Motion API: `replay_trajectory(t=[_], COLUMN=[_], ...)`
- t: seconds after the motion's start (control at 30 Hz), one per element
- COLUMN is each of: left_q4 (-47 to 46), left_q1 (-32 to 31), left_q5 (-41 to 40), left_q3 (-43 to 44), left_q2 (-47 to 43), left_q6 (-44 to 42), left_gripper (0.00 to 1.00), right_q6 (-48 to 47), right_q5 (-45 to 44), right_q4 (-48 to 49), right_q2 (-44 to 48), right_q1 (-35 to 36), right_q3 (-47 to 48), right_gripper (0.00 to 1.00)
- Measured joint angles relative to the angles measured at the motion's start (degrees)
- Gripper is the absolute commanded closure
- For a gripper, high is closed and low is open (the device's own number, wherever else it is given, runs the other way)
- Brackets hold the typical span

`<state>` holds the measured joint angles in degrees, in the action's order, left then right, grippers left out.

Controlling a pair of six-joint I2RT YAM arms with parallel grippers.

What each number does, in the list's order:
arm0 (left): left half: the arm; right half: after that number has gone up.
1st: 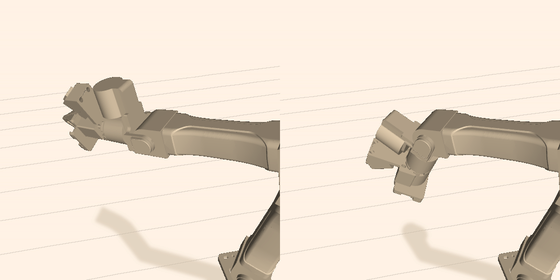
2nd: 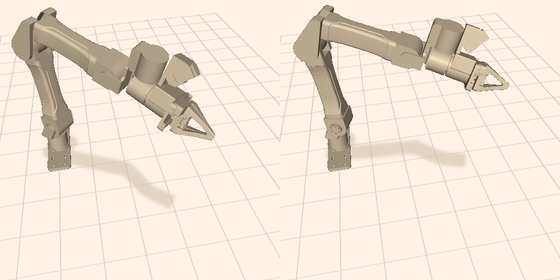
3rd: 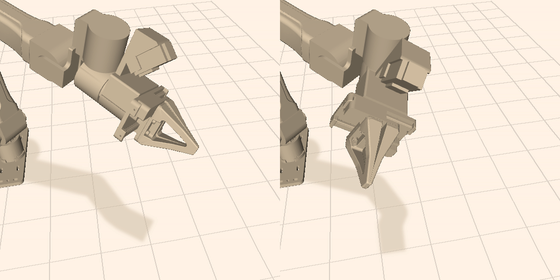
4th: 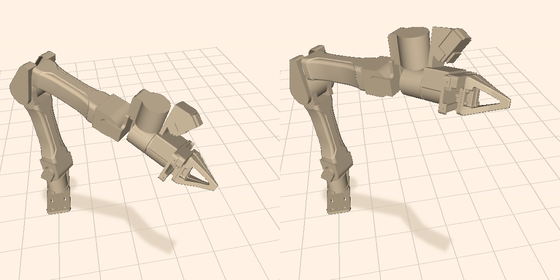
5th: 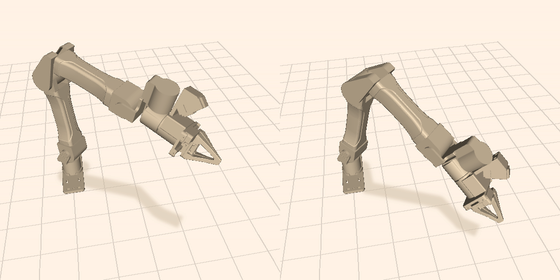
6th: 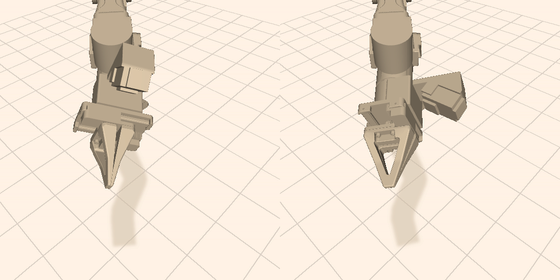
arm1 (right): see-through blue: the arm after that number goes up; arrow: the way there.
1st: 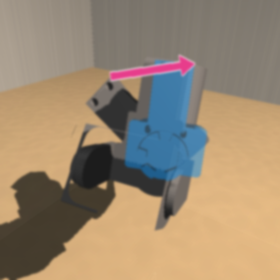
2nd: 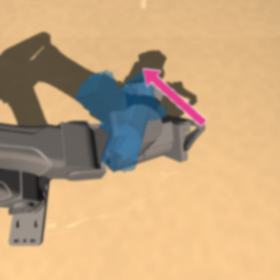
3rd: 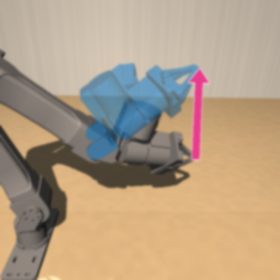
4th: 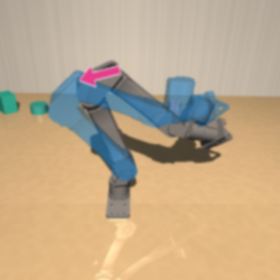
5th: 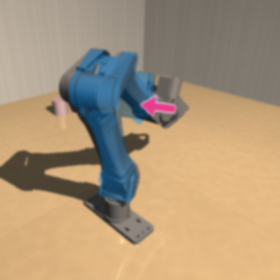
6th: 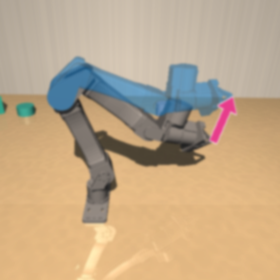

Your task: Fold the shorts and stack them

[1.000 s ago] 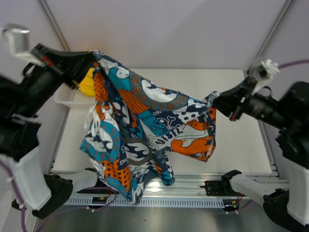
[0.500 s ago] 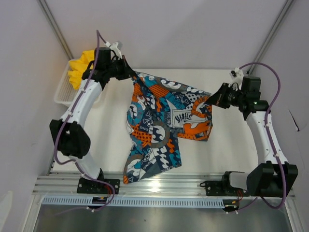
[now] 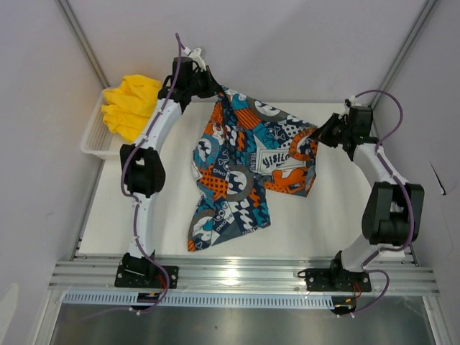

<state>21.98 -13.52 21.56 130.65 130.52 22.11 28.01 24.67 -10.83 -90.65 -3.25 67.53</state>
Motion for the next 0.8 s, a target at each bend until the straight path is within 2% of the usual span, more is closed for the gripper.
replay_trajectory(t=[0.03,0.07,0.1,0.13,0.17,0.2,0.27,0.37,0.5,0.63,0.8], left_q4=[-1.0,-2.1,-3.3,-4.2,-4.8,-5.3,-5.3,-5.2,-4.6,-1.8,1.8], left_q1=[0.0,0.0,0.0,0.0,0.0,0.0,0.2,0.7,1.2,1.6,1.7], left_q5=[-0.4,-0.7,-1.0,-1.8,-2.5,-3.6,-5.5,-9.1,-14.4,-19.8,-24.5], left_q3=[0.7,0.9,1.0,1.0,1.0,1.0,1.0,-0.1,-3.0,-6.2,-8.2], left_q2=[1.4,2.6,3.7,4.8,5.9,6.9,8.1,7.9,5.0,-1.2,-9.7], left_q6=[0.2,0.4,0.5,0.7,0.7,1.4,2.0,2.3,1.4,-0.2,-0.6], left_gripper=[1.00,0.94,0.81,0.53,0.37,0.15,0.01,0.01,0.01,0.01,0.03], right_q6=[0.5,0.8,1.1,1.8,2.5,3.0,2.9,2.4,-0.2,-2.9,-4.9], right_q5=[-0.7,-1.8,-2.8,-3.8,-5.2,-6.8,-10.0,-17.1,-26.0,-29.8,-31.2], right_q4=[0.8,2.0,3.2,4.0,5.0,5.6,4.5,2.7,0.4,0.0,0.2], right_q2=[-2.3,-4.9,-7.6,-10.1,-12.6,-15.1,-19.1,-22.3,-20.3,-15.1,-12.1], right_q1=[-0.2,-0.4,-0.6,-0.9,-1.1,-1.4,-1.8,-1.7,0.2,2.9,4.4], right_q3=[1.8,3.7,5.5,7.5,9.5,11.4,15.8,21.0,21.4,17.2,12.9], right_gripper=[1.00,0.97,0.81,0.59,0.24,0.13,0.06,0.02,0.07,0.32,0.38])
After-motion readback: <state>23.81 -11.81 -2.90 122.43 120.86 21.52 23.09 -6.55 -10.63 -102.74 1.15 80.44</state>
